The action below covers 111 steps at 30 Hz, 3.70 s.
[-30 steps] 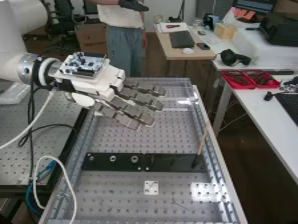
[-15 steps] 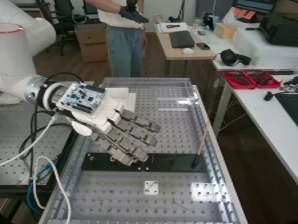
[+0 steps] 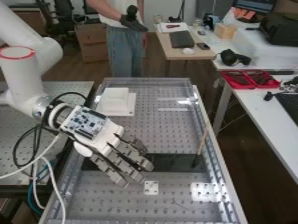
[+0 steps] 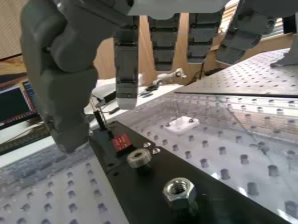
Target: Grab the bearing and place it in the white container
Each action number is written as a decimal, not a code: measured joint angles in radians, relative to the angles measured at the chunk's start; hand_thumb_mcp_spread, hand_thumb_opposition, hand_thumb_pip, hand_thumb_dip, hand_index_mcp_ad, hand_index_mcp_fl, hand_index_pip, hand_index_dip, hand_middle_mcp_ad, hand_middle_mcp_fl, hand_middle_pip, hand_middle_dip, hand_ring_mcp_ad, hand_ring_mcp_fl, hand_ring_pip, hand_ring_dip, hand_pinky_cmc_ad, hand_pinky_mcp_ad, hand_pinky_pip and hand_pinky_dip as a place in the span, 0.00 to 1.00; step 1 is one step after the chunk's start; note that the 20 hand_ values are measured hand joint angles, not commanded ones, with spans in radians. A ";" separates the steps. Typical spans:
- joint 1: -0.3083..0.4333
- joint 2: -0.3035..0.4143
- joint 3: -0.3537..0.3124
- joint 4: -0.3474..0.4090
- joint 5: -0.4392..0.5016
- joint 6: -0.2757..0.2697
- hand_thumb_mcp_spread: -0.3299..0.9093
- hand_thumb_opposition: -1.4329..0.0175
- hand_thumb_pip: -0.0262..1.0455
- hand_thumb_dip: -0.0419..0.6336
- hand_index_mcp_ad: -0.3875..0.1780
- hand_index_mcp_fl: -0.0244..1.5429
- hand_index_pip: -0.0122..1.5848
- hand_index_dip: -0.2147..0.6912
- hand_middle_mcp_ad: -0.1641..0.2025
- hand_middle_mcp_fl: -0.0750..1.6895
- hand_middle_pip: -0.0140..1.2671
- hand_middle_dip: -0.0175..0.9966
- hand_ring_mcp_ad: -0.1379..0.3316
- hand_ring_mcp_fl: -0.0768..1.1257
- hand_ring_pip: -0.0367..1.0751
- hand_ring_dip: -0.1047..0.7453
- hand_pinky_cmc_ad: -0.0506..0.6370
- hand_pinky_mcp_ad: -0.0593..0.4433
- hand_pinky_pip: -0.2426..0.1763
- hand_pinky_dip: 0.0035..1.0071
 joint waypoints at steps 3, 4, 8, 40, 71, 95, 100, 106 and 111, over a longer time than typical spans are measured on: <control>-0.002 -0.018 -0.003 0.019 0.004 -0.002 0.67 0.47 0.40 0.37 0.50 0.06 0.72 0.56 0.70 0.09 0.12 0.17 0.64 0.08 0.11 0.14 0.53 0.55 0.32 0.13; -0.003 -0.026 -0.004 0.027 0.006 -0.002 0.67 0.47 0.40 0.37 0.50 0.06 0.74 0.57 0.70 0.09 0.12 0.17 0.65 0.08 0.12 0.14 0.53 0.55 0.32 0.13; -0.001 -0.040 -0.008 0.057 0.023 -0.021 0.67 0.45 0.40 0.37 0.50 0.05 0.79 0.60 0.70 0.09 0.12 0.17 0.62 0.08 0.12 0.14 0.53 0.55 0.33 0.13; -0.036 -0.039 0.028 0.066 -0.119 -0.213 0.69 0.43 0.43 0.44 0.51 0.13 0.85 0.62 0.62 0.09 0.12 0.20 0.57 0.08 0.13 0.17 0.53 0.55 0.43 0.14; -0.228 -0.002 -0.001 0.114 -0.602 -0.376 0.69 0.43 0.44 0.43 0.51 0.13 0.85 0.60 0.60 0.09 0.12 0.20 0.54 0.08 0.13 0.17 0.52 0.55 0.43 0.14; -0.261 -0.117 0.134 0.063 -0.709 -0.432 0.69 0.43 0.43 0.44 0.50 0.14 0.85 0.59 0.56 0.10 0.12 0.20 0.54 0.08 0.13 0.17 0.52 0.55 0.44 0.14; -0.263 -0.137 0.161 0.044 -0.719 -0.432 0.69 0.43 0.43 0.44 0.49 0.14 0.86 0.59 0.56 0.11 0.12 0.20 0.53 0.08 0.13 0.17 0.52 0.55 0.44 0.14; -0.269 -0.152 0.184 0.023 -0.727 -0.433 0.69 0.43 0.42 0.44 0.49 0.14 0.85 0.59 0.56 0.11 0.12 0.20 0.53 0.08 0.13 0.17 0.52 0.55 0.43 0.14; -0.274 -0.165 0.198 0.010 -0.732 -0.432 0.69 0.43 0.42 0.44 0.49 0.14 0.85 0.58 0.56 0.11 0.12 0.20 0.53 0.08 0.13 0.17 0.52 0.55 0.44 0.14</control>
